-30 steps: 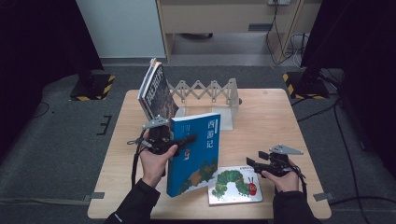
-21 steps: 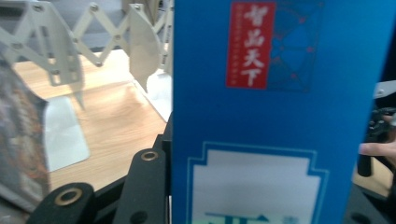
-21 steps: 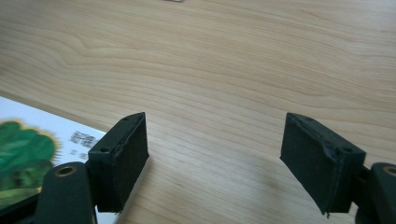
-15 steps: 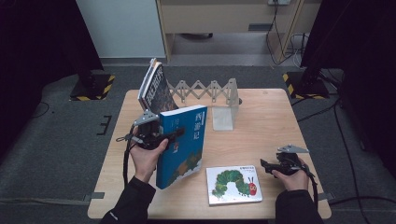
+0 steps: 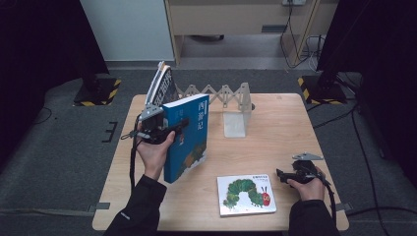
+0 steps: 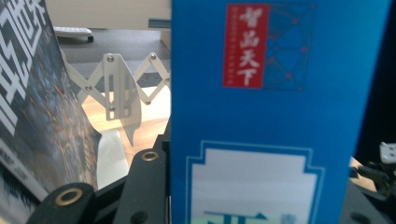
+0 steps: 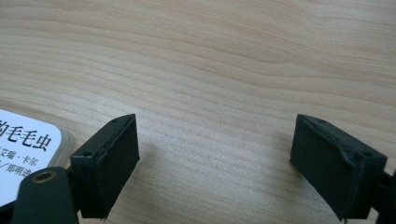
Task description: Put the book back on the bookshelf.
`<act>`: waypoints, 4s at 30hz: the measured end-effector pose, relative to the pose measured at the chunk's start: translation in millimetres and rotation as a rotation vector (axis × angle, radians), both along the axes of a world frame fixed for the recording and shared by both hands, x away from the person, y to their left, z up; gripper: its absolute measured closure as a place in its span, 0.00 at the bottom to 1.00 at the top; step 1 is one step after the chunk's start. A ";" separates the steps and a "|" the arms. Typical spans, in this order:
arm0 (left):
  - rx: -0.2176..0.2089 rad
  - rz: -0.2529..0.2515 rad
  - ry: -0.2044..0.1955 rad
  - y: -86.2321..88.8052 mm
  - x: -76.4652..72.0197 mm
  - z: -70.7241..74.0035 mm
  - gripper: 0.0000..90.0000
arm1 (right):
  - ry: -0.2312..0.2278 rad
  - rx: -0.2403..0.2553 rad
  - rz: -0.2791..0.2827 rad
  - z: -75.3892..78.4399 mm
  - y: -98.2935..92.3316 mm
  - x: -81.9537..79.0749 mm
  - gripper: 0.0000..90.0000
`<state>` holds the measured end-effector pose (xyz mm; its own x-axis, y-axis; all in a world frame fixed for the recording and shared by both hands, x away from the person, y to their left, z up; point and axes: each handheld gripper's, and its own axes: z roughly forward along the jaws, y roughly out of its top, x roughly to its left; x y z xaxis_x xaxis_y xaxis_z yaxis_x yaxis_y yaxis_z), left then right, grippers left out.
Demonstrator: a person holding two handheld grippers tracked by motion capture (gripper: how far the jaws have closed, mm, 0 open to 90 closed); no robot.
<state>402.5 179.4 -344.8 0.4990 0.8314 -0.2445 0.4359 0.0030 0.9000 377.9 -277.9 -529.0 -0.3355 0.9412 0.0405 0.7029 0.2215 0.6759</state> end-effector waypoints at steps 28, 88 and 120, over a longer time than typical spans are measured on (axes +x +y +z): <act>-0.009 0.098 0.020 -44.6 88.4 -11.6 0.67 | -0.056 -0.019 0.009 -10.0 -0.7 1.2 0.04; 0.103 0.162 -0.015 -56.8 64.5 -36.1 0.65 | -0.058 -0.020 0.006 -10.2 -0.2 0.9 0.04; 0.097 0.194 -0.093 -71.5 42.5 -55.6 0.64 | -0.056 -0.019 0.003 -10.0 0.5 0.2 0.04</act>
<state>445.0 107.9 -400.4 0.3440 0.9314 -0.1188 0.3504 -0.0100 0.9365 378.1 -277.4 -538.9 -0.3397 0.9405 0.0037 0.6637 0.2370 0.7095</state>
